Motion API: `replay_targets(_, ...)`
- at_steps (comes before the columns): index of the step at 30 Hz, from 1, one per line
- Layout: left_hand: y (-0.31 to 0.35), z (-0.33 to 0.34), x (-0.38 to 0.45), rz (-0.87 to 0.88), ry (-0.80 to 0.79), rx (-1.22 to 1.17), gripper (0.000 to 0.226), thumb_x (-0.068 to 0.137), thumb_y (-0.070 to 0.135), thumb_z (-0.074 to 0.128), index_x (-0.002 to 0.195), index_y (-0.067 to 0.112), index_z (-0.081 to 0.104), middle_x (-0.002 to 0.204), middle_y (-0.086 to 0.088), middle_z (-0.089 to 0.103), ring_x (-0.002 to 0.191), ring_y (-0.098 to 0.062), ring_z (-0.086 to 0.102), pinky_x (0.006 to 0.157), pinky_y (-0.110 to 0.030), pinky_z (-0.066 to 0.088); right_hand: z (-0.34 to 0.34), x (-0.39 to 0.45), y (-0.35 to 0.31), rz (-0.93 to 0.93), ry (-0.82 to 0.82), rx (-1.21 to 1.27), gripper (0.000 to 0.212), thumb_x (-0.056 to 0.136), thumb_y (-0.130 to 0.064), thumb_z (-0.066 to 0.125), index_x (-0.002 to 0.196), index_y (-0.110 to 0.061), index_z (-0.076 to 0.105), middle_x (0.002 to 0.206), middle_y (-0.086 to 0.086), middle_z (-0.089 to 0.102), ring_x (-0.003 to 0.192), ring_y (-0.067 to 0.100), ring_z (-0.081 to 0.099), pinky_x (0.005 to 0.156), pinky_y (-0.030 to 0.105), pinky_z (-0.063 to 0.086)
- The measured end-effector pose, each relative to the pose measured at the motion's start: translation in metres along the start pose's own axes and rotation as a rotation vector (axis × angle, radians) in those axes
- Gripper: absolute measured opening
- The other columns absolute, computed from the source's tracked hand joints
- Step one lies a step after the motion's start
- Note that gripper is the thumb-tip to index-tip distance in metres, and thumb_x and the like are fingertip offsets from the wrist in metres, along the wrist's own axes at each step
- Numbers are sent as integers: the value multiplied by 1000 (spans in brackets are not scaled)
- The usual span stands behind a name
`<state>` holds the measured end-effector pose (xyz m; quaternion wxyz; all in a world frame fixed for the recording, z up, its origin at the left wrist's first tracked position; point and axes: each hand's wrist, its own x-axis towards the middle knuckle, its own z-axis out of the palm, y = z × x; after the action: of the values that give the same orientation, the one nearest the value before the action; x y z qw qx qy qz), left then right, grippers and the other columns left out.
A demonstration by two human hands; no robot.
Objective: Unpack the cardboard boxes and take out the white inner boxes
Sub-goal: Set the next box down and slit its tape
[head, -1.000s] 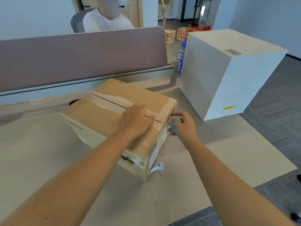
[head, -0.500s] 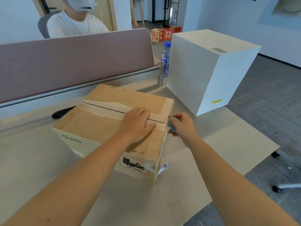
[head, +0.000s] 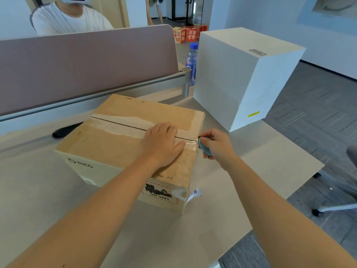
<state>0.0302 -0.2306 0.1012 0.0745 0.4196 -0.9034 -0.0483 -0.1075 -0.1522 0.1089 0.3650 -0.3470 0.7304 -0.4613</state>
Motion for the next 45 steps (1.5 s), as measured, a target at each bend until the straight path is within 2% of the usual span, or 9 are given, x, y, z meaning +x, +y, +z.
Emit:
replay_targets(7,1,0,-1,-9,25,-6,49,94,47,37,133,18,40,141,0,38,131,-20,32,107,-35,24,0,-11,2,7,-21,8,23,93,-4,46,75,-19,48,79,8,55,46,14,47,41,18,39)
replay_targets(18,1,0,0,-13,15,-19,47,94,46,37,131,17,41,140,-2,40,129,-21,35,106,-35,26,4,-22,15,46,-29,211,20,94,-3,45,78,-14,48,74,10,54,51,19,46,48,24,41)
replay_targets(23,3,-1,-1,-16,19,-19,43,95,45,38,127,17,43,136,-2,43,125,-22,37,104,-35,28,11,-24,18,61,8,297,20,94,-4,45,78,-16,47,81,9,54,57,19,49,50,24,42)
replay_targets(27,3,-1,-1,-12,21,-10,44,95,44,38,128,16,42,136,-3,43,126,-22,37,104,-35,28,16,-31,22,61,-12,321,18,95,-6,44,80,-16,47,86,12,54,53,16,46,47,22,41)
replay_targets(32,4,-2,-2,-16,16,-9,46,96,43,37,131,15,41,139,-5,41,128,-23,36,106,-36,27,15,-35,22,40,-42,342,19,94,-5,44,79,-15,48,80,10,54,50,15,44,44,18,41)
replay_targets(36,4,-3,-3,-40,-9,4,46,96,45,35,133,18,39,143,-2,37,132,-22,32,109,-41,23,7,-36,20,41,-102,277,18,94,-4,45,79,-14,48,73,8,57,48,16,44,45,21,39)
replay_targets(41,8,-3,-7,-115,-73,-9,49,97,46,29,141,23,29,153,2,22,141,-19,18,113,-49,10,-10,-33,17,73,51,220,19,95,-6,44,79,-16,47,79,9,55,50,16,47,49,24,38)
replay_targets(45,20,-1,-10,-167,-64,-19,51,97,47,27,142,23,27,153,2,21,141,-19,17,113,-48,11,-22,-23,9,53,126,236,3,97,-9,40,97,-12,43,97,11,53,55,15,52,51,22,40)
